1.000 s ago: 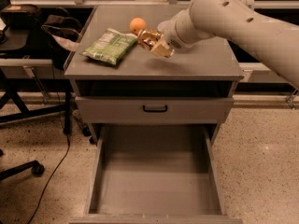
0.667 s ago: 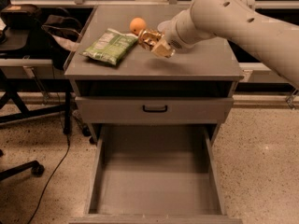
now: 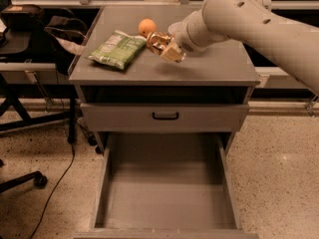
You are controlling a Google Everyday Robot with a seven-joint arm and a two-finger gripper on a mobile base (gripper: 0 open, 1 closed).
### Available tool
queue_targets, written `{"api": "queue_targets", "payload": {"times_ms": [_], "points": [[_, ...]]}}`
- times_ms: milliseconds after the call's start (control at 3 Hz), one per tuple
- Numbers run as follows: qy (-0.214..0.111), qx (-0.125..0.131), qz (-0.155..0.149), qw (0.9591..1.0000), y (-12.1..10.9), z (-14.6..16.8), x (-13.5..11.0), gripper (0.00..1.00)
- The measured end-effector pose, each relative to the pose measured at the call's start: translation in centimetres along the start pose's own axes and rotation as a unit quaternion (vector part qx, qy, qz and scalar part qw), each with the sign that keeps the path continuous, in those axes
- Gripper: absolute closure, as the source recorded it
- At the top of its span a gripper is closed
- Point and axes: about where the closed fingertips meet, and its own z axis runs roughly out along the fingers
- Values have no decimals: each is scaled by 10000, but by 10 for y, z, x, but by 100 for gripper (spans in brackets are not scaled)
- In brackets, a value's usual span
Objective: Pick orange can from middle drawer and place on counter
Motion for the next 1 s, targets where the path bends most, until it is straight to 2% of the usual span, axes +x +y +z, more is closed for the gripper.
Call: {"api": "queue_targets", "payload": {"times_ms": [333,667,1000], "points": [[0,0,0,10000,0,0,0,12],[0,-2,-1,10000,0,0,0,0],[0,-2,-1,10000,0,0,0,0]]}}
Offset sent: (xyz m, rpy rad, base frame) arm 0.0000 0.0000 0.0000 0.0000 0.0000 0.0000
